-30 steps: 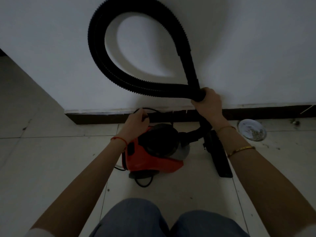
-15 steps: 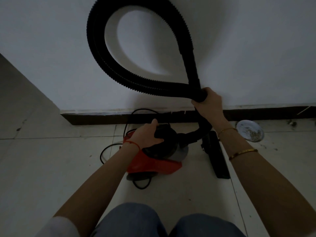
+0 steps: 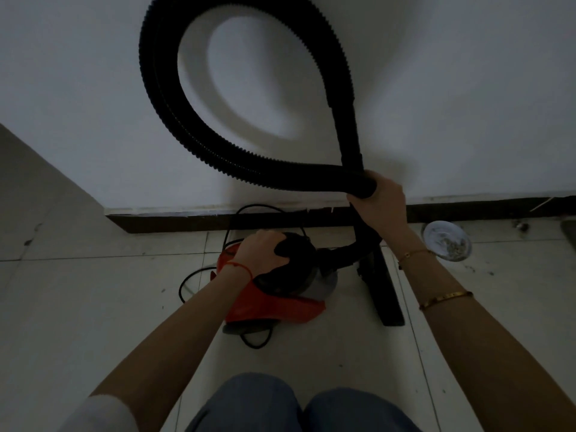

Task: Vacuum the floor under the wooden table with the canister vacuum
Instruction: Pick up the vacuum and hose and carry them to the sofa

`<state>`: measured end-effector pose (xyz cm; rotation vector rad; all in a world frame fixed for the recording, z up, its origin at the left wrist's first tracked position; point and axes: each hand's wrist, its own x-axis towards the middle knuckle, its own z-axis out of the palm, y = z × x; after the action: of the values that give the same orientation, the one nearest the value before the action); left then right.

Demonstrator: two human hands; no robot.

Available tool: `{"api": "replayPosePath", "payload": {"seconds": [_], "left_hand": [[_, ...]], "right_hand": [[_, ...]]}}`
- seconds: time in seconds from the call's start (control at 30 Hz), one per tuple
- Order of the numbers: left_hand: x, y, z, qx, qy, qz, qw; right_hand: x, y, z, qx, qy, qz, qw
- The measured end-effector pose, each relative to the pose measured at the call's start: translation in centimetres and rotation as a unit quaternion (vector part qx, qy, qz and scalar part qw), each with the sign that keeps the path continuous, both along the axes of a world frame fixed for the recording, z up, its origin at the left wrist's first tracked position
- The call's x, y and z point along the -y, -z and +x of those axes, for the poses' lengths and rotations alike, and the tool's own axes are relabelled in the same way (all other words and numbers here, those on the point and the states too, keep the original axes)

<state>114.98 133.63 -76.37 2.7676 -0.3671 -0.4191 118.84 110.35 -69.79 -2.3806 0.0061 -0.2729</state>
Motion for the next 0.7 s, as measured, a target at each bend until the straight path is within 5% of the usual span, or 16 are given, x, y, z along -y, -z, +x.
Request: {"api": "replayPosePath", "payload": {"seconds": [0.23,0.7], "left_hand": [[-0.7,-11.7,-2.7,0.019,-0.015,0.034,0.999],[1.4,-50.4,-11.2,0.008,0.024,0.017,1.0]], "right_hand": [[-0.1,-11.5,-3.0,-0.04,0.018,0.033,0.998],[2.1,-49.5,-13.4,-0.041,0.066,0.059,0.995]]}}
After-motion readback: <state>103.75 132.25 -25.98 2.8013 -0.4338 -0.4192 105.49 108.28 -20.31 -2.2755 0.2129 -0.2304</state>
